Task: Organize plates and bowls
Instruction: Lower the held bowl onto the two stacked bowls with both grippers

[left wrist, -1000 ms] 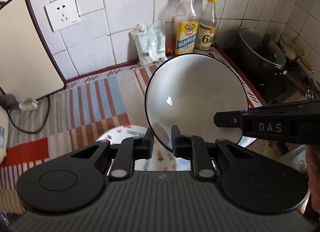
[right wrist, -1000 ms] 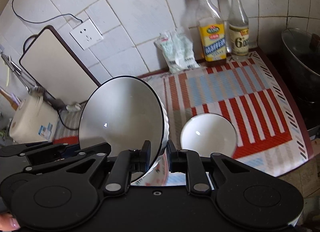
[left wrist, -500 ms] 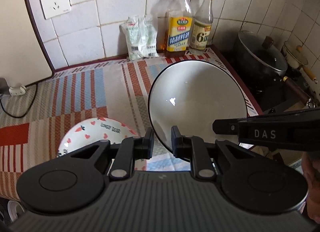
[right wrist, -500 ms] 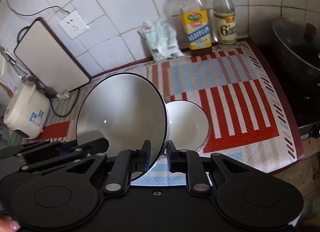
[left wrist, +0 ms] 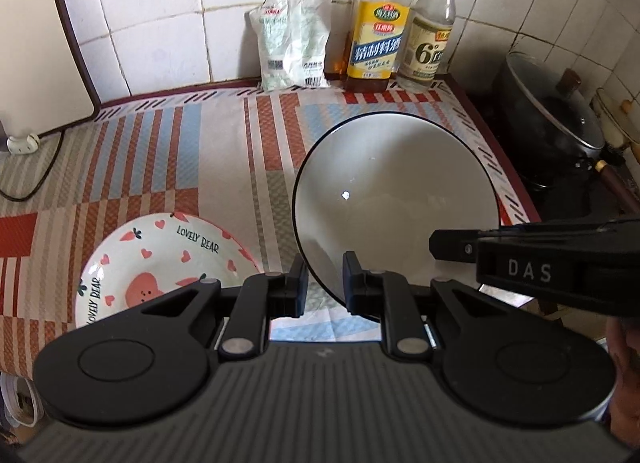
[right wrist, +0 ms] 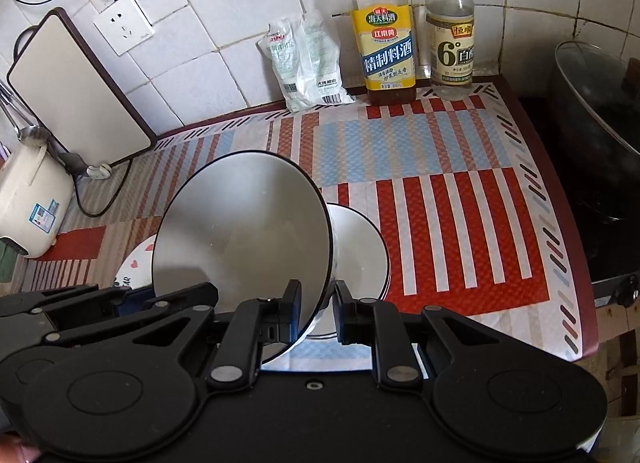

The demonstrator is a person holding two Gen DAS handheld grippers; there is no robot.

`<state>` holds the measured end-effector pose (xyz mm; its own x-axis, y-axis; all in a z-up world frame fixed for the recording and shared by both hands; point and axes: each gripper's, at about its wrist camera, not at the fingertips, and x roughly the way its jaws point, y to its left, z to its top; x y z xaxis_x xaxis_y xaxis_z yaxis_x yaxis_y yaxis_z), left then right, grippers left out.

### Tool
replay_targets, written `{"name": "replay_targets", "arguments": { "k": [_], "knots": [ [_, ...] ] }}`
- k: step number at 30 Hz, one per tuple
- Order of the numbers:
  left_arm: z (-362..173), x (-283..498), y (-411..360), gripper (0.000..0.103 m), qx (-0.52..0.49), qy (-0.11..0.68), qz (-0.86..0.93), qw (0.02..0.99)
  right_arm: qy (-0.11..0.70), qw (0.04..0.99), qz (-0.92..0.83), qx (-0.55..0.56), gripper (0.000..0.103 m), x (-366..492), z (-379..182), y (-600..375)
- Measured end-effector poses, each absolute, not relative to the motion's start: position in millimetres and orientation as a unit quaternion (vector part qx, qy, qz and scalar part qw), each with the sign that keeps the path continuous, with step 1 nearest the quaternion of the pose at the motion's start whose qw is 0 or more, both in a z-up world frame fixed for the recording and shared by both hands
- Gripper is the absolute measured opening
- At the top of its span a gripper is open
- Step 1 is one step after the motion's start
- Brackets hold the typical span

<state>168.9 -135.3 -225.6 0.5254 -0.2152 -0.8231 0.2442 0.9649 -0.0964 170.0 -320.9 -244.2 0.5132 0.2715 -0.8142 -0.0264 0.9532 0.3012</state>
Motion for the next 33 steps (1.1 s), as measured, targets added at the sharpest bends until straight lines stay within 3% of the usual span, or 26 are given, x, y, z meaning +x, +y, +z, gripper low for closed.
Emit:
{"name": "replay_targets", "arguments": {
  "k": [17, 33],
  "knots": [
    [-265, 203, -151, 0.016, -0.016, 0.516, -0.113, 0.849, 0.511, 0.856, 0.077, 0.038, 0.021, 202, -282, -316],
    [-270, 216, -147, 0.017, -0.023, 0.543, -0.122, 0.831, 0.466, 0.877, 0.116, -0.024, 0.021, 203, -289, -312]
  ]
}}
